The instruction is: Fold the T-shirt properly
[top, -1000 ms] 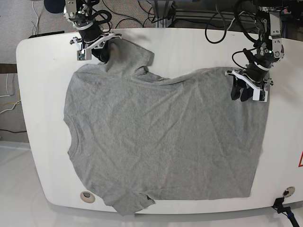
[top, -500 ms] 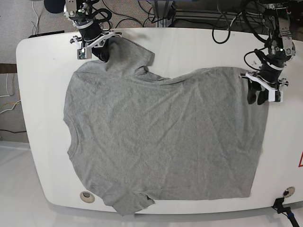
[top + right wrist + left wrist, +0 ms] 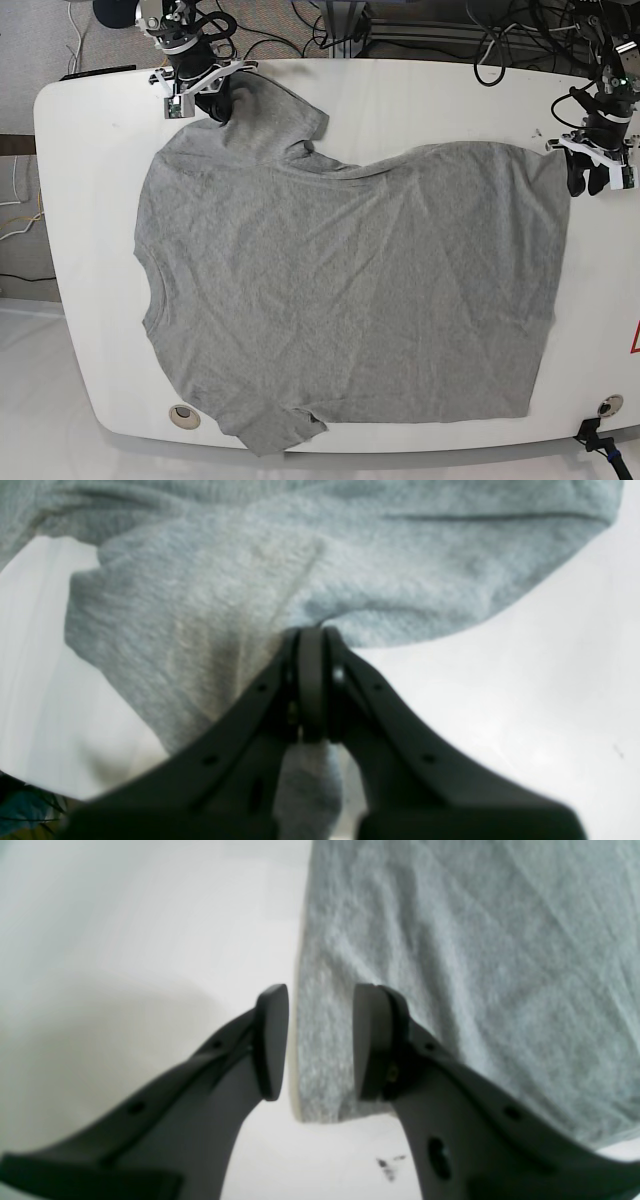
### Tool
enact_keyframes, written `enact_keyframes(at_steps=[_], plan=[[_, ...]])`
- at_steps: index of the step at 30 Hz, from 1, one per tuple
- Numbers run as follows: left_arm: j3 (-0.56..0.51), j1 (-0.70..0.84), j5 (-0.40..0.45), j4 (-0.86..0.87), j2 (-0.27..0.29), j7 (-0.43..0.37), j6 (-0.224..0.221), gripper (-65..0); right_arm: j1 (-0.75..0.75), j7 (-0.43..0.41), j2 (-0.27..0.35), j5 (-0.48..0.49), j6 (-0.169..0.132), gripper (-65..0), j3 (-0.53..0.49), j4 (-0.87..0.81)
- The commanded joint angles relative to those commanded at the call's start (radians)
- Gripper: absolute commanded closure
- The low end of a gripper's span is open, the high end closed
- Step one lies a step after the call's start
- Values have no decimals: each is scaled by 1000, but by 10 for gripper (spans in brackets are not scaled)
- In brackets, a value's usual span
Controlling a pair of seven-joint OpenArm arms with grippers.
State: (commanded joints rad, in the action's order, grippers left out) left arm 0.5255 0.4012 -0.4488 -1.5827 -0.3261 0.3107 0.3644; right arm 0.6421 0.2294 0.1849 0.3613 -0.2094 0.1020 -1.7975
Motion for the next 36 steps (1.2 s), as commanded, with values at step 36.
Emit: enact_keyframes(at_steps=[36], plan=[[-87,-64,-3,161,64,0,74,-389,0,0,0,0,0,-14,0,0]])
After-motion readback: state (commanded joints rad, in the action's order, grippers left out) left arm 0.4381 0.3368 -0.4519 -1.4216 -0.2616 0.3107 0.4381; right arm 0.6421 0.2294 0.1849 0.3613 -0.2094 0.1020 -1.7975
